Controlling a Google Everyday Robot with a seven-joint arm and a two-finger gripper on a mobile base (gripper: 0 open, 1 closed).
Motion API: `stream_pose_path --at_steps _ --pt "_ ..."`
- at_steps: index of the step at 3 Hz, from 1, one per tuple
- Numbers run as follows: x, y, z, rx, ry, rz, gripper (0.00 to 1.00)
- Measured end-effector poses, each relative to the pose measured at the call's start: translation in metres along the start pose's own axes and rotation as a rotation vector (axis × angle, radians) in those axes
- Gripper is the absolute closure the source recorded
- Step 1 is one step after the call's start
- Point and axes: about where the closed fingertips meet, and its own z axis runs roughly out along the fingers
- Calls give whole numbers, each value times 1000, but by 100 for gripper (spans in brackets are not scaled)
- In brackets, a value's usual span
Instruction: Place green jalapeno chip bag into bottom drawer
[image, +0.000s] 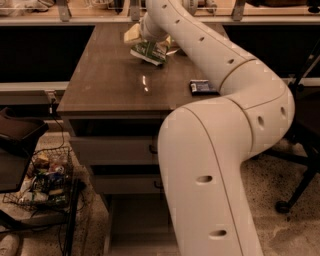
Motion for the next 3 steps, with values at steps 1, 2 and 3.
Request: stream_pose_path --at_steps 1,2,3 --pt "4 1 5 3 13 -2 49" --pt "6 2 7 2 17 -3 72" --pt "8 2 10 2 22 -3 96"
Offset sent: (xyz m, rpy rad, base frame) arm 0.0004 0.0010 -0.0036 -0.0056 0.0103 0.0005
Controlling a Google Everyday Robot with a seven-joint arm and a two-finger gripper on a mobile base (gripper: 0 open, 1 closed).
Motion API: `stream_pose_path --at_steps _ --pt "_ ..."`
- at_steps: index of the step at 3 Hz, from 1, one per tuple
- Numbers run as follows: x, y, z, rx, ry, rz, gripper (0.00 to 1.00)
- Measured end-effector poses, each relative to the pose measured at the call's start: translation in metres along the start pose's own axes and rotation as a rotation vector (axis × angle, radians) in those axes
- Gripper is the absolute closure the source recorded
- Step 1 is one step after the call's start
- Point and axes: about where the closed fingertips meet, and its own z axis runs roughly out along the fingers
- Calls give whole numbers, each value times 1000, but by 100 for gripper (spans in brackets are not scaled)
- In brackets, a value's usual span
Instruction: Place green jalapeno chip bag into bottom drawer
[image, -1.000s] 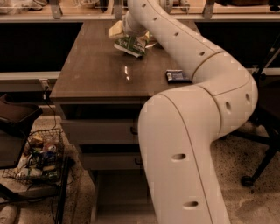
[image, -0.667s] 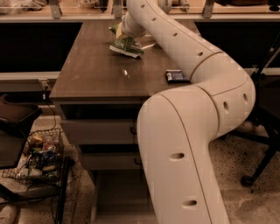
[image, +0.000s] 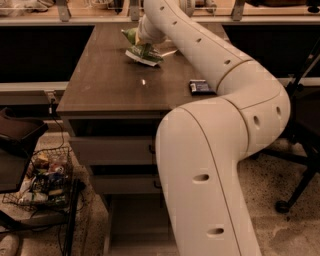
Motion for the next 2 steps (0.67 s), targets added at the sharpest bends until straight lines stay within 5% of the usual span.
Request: stream_pose_path --at_steps 2 --pt "1 0 1 -10 -3 10 100"
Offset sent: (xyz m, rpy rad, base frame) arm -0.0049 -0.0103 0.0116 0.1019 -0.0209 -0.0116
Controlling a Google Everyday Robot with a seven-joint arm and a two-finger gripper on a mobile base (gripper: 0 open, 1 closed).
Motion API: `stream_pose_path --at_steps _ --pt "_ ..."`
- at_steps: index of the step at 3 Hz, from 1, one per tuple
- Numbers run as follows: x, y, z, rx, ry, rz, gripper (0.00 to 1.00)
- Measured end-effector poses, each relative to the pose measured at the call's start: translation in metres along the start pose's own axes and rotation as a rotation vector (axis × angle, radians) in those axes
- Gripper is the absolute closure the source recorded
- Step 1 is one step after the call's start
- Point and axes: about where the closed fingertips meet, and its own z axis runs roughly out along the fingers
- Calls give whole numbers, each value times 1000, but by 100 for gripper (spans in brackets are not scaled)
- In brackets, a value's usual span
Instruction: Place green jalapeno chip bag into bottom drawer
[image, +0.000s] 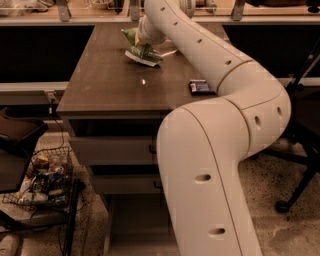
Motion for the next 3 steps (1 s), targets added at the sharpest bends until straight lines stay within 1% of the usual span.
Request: stream_pose_path --at_steps 1,2,3 --pt "-10 0 -23 -37 -52 2 100" --pt "-22 3 -85 -115 -168 -12 100" --pt "-17 5 -138 -208 -247 -19 100"
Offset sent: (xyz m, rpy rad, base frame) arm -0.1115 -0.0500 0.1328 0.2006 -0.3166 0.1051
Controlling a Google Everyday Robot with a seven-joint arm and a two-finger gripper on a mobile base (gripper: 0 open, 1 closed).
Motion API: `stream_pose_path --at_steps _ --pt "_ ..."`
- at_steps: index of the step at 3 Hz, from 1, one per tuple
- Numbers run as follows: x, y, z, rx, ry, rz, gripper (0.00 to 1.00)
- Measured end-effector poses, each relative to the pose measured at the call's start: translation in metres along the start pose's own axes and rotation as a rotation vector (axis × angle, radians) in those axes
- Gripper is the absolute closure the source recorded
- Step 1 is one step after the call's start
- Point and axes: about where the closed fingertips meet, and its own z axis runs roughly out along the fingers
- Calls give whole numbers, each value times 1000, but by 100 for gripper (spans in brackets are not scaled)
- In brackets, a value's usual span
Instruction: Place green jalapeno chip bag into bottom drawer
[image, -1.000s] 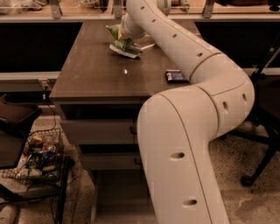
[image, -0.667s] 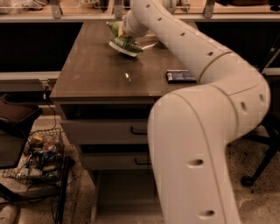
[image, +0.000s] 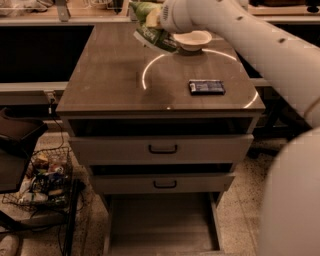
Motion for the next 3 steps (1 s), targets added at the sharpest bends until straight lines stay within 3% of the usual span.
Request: stream_pose_path --at_steps 1,2,3 --pt "0 6 -52 -98 -80 1 100" --pt "12 -8 -104 -220 -135 51 100" --pt "20 -14 -146 -304 -169 30 100"
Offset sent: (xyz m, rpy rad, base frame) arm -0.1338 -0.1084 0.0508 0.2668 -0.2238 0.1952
